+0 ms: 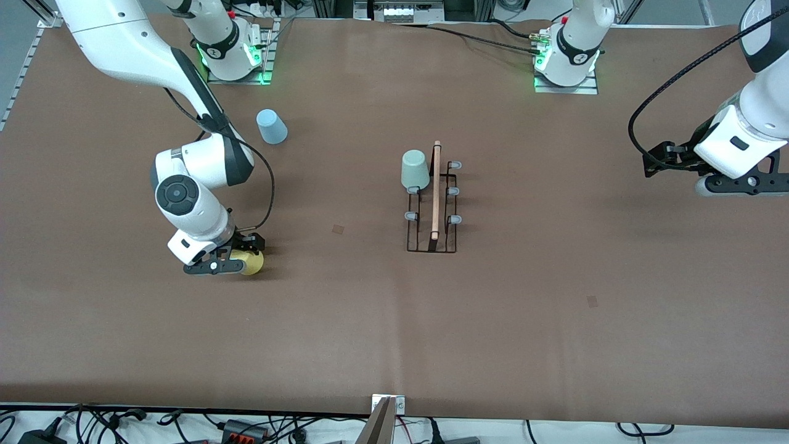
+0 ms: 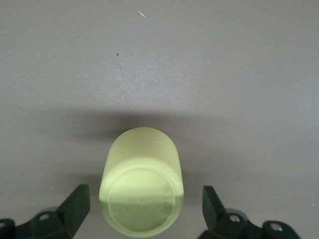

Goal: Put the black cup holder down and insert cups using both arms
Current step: 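Grasp the yellow cup with the right gripper and lift it, then carry the yellow cup to the rack with the right gripper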

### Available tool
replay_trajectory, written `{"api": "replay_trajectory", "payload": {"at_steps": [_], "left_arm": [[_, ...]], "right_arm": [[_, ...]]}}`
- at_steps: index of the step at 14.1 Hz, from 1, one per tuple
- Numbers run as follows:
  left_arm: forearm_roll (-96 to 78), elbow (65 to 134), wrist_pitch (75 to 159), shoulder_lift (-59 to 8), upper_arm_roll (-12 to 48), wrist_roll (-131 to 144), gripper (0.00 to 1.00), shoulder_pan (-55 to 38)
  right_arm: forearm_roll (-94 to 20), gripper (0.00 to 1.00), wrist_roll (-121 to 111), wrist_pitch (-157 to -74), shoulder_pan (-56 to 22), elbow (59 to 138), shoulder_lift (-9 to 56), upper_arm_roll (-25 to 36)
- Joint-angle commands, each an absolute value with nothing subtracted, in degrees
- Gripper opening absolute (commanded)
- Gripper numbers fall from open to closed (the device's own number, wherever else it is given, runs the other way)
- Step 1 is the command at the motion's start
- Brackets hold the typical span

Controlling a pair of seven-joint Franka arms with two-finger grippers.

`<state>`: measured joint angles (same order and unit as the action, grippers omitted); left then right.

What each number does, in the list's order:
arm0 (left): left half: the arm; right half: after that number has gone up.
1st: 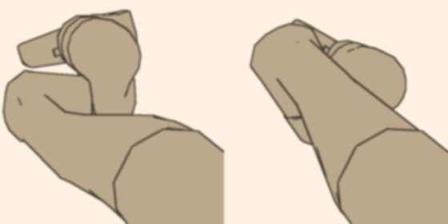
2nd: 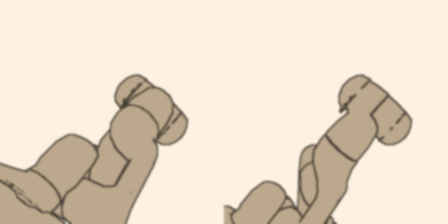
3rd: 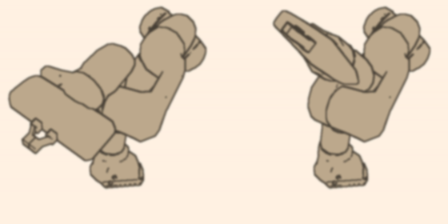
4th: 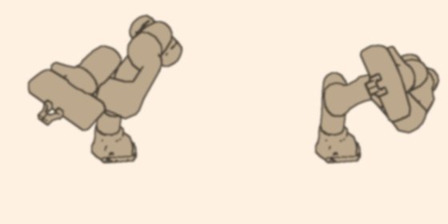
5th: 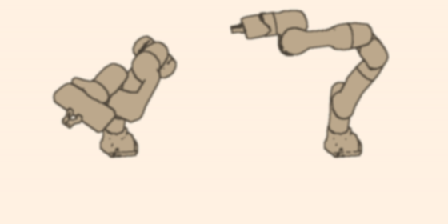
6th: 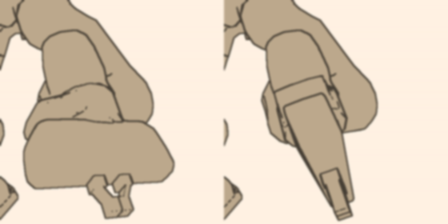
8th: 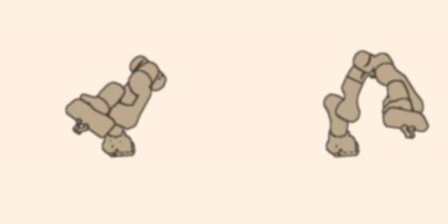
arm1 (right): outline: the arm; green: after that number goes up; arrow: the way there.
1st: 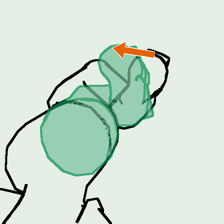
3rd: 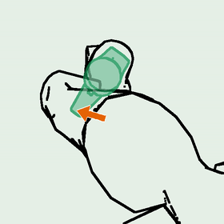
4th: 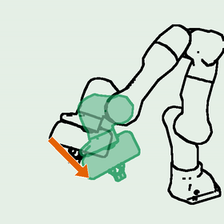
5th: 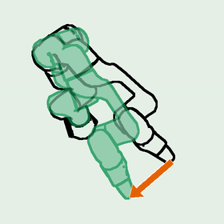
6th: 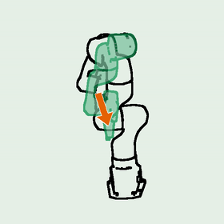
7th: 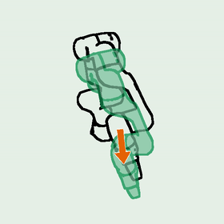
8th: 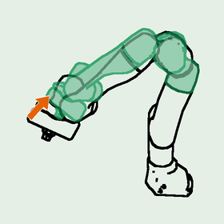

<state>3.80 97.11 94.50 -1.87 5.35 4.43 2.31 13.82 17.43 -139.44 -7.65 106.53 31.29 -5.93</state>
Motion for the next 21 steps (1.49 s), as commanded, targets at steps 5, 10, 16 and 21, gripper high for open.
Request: {"api": "replay_trajectory", "payload": {"at_steps": [5, 10, 16, 21], "left_arm": [[2.7, 96.8, 94.6, -1.7, 5.7, 4.0, 1.00, 2.7], [2.6, 96.1, 94.9, -2.1, 5.7, 4.0, 1.00, 3.2], [2.6, 96.1, 94.3, -2.1, 5.7, 4.0, 1.00, 2.9], [2.6, 95.9, 93.0, -2.1, 5.7, 4.1, 1.00, 2.7]], "right_arm": [[14.9, 0.16, 16.1, -134.8, -7.5, 106.1, 27.7, -6.5], [11.2, 0.16, 22.5, -121.0, -14.0, 104.1, 17.7, -7.2], [2.3, 0.16, 50.3, -116.6, -28.6, 90.1, 21.1, -7.3], [2.4, 0.17, 63.1, -117.7, -36.5, 75.8, 32.1, -7.3]]}}
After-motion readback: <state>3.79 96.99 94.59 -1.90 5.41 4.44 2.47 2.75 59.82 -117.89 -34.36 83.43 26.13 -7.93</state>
